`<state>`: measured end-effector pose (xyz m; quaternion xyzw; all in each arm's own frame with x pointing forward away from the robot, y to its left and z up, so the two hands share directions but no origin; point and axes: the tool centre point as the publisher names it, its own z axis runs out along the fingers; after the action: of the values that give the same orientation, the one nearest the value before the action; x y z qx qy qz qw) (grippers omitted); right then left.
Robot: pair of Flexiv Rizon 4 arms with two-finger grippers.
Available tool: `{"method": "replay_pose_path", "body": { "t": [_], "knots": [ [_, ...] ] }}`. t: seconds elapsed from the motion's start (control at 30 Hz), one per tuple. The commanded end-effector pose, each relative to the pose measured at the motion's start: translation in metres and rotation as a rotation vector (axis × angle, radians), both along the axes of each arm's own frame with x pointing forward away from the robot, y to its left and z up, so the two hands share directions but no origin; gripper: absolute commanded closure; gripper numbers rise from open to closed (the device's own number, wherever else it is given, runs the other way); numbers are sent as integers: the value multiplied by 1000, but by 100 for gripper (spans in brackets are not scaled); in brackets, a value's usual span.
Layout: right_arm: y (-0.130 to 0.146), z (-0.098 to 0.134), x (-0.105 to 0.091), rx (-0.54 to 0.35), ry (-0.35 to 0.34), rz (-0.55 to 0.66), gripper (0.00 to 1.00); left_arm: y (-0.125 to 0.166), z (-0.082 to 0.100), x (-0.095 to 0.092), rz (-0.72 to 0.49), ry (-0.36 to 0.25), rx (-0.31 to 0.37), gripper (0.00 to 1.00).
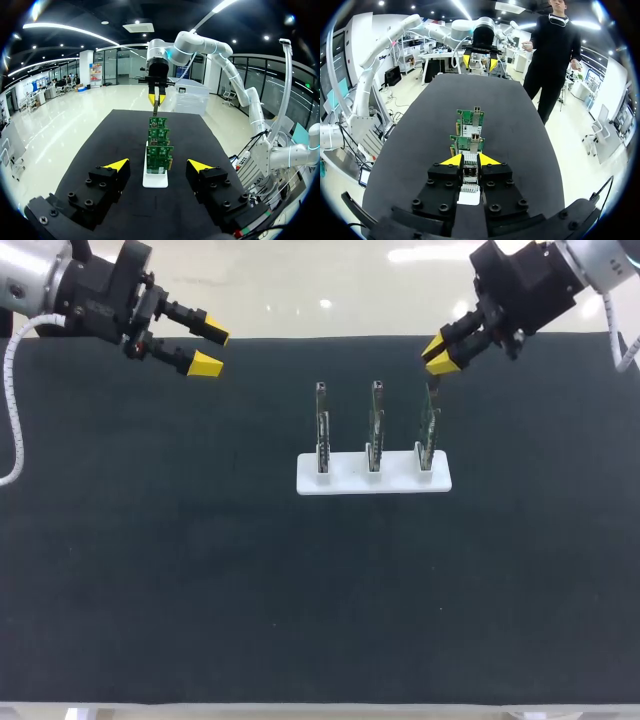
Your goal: Pick up the optical module with the left hand, and insert it into the network port with the right hand.
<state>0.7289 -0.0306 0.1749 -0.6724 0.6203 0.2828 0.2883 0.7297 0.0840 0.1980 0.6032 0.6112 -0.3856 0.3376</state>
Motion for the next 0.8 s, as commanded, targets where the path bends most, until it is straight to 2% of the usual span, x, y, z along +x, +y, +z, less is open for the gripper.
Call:
{"method": "replay_pose_path", "body": {
  "t": [0.03,0.3,0.8],
  "knots": [
    [0,-3,1,-6,5,0,100,-1,0,1,0,1,3,0],
    [-1,5,-1,-22,23,1,100,-1,0,1,0,1,3,0],
    [0,2,2,-16,19,2,100,-1,0,1,0,1,3,0]
  ]
}}
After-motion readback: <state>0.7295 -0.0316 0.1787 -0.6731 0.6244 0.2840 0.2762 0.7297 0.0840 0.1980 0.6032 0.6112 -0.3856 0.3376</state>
